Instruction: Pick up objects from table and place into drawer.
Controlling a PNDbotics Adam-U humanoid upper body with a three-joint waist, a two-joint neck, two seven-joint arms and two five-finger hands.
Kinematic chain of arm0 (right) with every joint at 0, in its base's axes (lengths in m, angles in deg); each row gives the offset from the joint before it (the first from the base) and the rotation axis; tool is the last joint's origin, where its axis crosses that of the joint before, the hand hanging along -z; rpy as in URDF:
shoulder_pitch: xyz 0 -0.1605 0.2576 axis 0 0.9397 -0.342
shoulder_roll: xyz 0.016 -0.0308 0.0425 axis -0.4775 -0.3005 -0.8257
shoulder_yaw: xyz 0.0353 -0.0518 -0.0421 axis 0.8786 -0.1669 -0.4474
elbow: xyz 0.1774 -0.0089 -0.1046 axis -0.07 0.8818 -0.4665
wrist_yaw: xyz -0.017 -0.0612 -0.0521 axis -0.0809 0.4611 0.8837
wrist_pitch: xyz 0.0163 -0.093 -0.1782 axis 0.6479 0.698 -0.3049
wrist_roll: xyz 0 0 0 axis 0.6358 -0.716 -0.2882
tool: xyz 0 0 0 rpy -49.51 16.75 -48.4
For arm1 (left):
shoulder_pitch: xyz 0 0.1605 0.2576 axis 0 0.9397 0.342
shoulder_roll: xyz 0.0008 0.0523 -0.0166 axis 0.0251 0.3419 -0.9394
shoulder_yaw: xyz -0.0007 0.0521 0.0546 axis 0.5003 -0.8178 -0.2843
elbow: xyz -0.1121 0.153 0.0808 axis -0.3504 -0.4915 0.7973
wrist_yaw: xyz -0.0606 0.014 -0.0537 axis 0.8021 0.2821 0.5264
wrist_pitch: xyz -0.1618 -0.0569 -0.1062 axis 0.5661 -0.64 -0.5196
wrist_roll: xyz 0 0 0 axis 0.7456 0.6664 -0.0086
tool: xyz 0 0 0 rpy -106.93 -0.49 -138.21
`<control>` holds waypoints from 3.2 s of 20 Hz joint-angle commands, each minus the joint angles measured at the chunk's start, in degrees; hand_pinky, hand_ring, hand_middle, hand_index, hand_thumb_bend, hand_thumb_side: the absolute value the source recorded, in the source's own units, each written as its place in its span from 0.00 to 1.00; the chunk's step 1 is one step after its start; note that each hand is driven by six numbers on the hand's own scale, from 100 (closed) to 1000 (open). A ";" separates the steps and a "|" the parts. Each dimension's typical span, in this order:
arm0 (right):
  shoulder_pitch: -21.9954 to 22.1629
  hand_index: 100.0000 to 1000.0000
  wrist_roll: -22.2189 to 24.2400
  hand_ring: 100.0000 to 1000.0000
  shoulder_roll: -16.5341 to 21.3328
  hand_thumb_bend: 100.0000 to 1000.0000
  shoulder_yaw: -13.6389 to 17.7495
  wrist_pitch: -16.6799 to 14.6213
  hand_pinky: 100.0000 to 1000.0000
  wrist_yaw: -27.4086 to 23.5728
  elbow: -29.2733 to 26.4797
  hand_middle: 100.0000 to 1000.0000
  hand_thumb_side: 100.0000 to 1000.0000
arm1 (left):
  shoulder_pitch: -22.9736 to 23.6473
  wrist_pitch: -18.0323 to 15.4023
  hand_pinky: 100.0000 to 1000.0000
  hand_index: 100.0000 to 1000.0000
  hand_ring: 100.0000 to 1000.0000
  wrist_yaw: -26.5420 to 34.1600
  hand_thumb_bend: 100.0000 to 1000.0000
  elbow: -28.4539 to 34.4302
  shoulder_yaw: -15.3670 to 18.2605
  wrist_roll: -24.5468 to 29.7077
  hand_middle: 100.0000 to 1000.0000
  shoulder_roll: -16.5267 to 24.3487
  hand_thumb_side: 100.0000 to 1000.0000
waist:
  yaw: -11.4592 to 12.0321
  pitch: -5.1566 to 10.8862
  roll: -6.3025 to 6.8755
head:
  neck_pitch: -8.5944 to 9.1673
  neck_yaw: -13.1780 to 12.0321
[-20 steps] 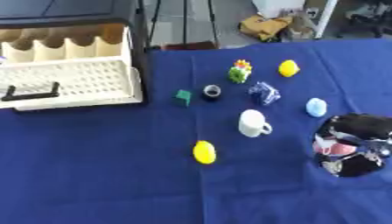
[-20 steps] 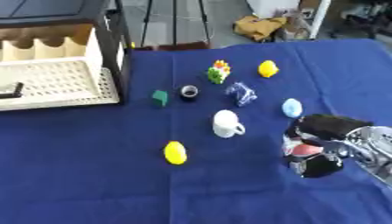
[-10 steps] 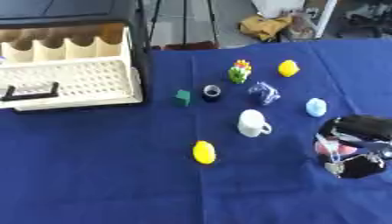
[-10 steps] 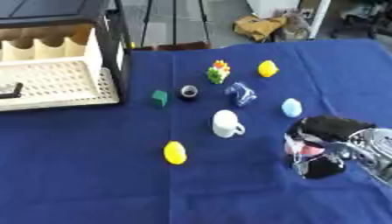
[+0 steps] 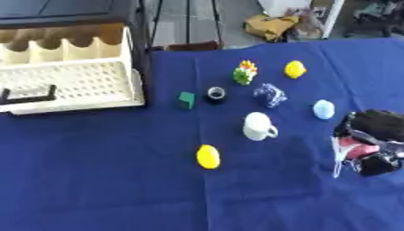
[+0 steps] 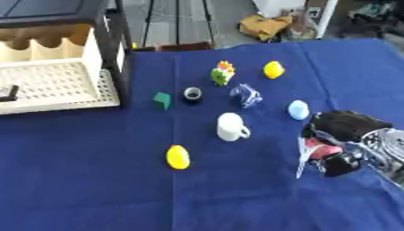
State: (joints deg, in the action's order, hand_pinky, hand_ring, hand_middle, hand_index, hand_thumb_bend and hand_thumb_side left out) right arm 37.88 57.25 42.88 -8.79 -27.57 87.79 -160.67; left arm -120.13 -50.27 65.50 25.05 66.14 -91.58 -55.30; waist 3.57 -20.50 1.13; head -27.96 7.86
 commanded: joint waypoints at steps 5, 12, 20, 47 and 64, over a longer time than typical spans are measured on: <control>-0.64 0.46 -0.83 0.55 3.40 0.00 0.45 -0.42 0.34 1.50 -4.62 0.34 0.00 | -0.89 0.18 0.58 0.87 0.79 -0.15 0.00 0.74 -0.09 0.72 0.80 0.59 1.00 | 0.14 0.94 -0.81 | 0.76 0.08; -5.01 0.45 -0.07 0.54 4.73 0.00 0.29 -1.22 0.34 -0.17 -10.47 0.32 0.00 | -1.01 0.27 0.58 0.87 0.79 0.07 0.00 0.74 -0.43 1.18 0.80 0.93 1.00 | 0.97 1.70 -2.09 | 0.30 -0.20; -15.45 0.42 0.00 0.50 0.13 0.00 0.52 -1.92 0.33 -6.43 -11.00 0.27 0.04 | -1.12 0.35 0.58 0.87 0.79 0.73 0.00 0.74 -1.09 2.17 0.80 0.88 1.00 | 3.37 3.10 -3.50 | 0.13 -0.25; -48.39 0.38 -5.86 0.47 -21.27 0.00 3.11 1.56 0.31 -3.85 17.50 0.23 0.08 | -3.96 -0.67 0.57 0.87 0.79 0.24 0.00 0.74 -2.47 4.39 0.81 0.02 1.00 | 15.83 -3.15 -9.59 | 9.79 5.25; -54.68 0.37 -17.81 0.46 -28.36 0.00 2.93 -1.78 0.31 -1.72 27.77 0.22 0.10 | -6.62 -0.49 0.56 0.87 0.79 -0.04 0.00 0.74 -3.49 5.91 0.81 -1.36 1.00 | 20.34 -6.48 -11.88 | 12.09 10.40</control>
State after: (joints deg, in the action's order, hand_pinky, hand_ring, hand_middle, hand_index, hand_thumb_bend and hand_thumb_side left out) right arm -15.88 40.03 14.16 -5.79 -29.27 85.35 -133.68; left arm -125.86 -50.71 65.51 25.03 62.64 -85.96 -56.89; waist 23.82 -27.99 -11.30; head -16.71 17.86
